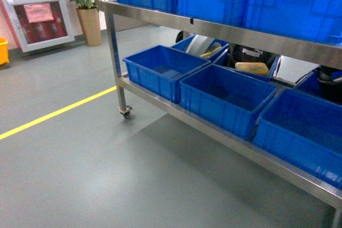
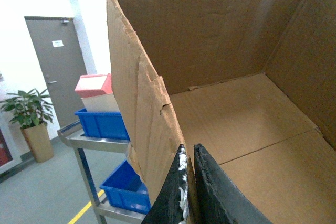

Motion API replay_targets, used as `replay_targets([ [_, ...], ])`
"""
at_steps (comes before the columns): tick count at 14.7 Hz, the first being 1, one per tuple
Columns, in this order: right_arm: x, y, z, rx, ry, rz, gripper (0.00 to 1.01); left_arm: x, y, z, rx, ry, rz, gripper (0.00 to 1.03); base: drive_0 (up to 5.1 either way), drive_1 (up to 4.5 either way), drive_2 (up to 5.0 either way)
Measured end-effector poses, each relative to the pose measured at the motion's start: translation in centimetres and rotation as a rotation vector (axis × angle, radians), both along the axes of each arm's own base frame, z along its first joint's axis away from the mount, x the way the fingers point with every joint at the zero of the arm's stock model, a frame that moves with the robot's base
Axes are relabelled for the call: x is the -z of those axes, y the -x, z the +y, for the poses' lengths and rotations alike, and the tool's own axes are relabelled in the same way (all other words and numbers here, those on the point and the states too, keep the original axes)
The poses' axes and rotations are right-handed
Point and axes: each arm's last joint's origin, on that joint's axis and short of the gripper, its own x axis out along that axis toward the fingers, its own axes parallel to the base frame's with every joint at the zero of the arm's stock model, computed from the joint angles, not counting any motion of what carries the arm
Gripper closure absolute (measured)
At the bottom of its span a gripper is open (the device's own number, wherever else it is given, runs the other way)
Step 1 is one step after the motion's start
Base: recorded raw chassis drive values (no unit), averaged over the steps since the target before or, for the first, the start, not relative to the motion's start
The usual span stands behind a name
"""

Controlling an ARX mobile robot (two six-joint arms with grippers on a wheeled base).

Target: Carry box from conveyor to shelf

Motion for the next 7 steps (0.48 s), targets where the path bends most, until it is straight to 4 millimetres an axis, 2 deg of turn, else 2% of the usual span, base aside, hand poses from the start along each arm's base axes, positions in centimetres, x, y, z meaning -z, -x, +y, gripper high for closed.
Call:
replay_targets([
  [7, 0.0, 0.0, 0.0, 0.0, 0.0, 0.0, 0.98, 0.0, 0.0, 0.0, 0.0, 0.0, 0.0, 1.01, -1.6, -1.58, -1.6],
])
